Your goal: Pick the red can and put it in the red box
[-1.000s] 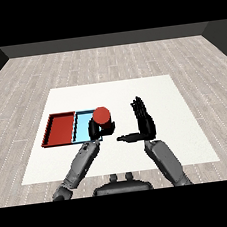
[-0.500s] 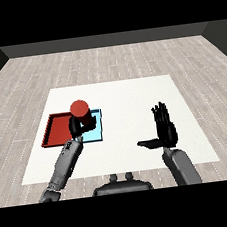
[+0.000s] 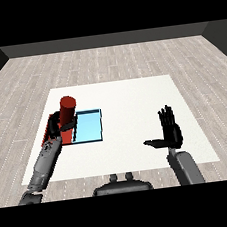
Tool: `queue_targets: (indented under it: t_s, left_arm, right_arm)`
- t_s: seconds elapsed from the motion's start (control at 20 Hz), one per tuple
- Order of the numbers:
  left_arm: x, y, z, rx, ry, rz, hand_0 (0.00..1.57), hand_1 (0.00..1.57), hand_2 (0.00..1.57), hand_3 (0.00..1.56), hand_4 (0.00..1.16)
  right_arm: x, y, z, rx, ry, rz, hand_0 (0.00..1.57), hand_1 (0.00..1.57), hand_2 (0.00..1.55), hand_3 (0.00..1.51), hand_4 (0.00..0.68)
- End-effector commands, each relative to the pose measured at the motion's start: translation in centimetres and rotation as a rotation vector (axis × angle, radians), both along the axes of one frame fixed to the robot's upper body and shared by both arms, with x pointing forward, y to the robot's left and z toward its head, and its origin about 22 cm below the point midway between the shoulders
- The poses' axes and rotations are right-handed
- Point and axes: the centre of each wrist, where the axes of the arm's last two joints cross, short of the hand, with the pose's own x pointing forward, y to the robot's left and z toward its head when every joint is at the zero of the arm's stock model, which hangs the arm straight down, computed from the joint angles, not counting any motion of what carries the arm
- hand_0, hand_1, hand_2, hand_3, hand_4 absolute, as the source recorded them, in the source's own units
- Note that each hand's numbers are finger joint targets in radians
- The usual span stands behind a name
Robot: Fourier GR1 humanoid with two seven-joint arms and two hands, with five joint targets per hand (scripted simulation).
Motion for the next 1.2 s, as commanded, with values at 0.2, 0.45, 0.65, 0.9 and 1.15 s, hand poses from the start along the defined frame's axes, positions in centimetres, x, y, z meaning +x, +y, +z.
queue_targets:
  t_s: [0.2,0.45,0.65,0.9,1.15]
  left_arm:
    - [-0.8,9.4,-4.3,0.169,0.363,0.206,1.57,1.57,1.55,1.47,1.05]
    - [-0.1,10.6,-6.0,0.230,0.578,0.305,0.94,0.94,0.85,0.67,0.89]
    - [-1.5,10.3,-9.0,0.219,0.705,0.308,0.00,0.00,0.32,0.00,0.71]
    - [-1.2,10.1,-9.2,0.195,0.759,0.174,0.26,0.26,0.57,0.50,0.64]
    - [-0.8,10.9,-8.5,0.256,0.824,0.210,0.00,0.00,0.00,0.00,0.00]
  right_arm:
    - [1.5,-0.3,-2.1,-0.012,0.032,-0.028,0.00,0.00,0.00,0.00,0.000]
    - [2.0,-1.4,-2.7,-0.007,0.018,-0.041,0.00,0.00,0.00,0.00,0.000]
    - [3.4,-0.7,-2.9,-0.037,0.015,-0.029,0.00,0.00,0.00,0.00,0.000]
    - [4.6,-0.7,-3.3,-0.005,-0.006,-0.053,0.00,0.00,0.00,0.00,0.000]
    - [4.1,0.0,-3.6,0.001,0.015,-0.029,0.00,0.00,0.00,0.00,0.000]
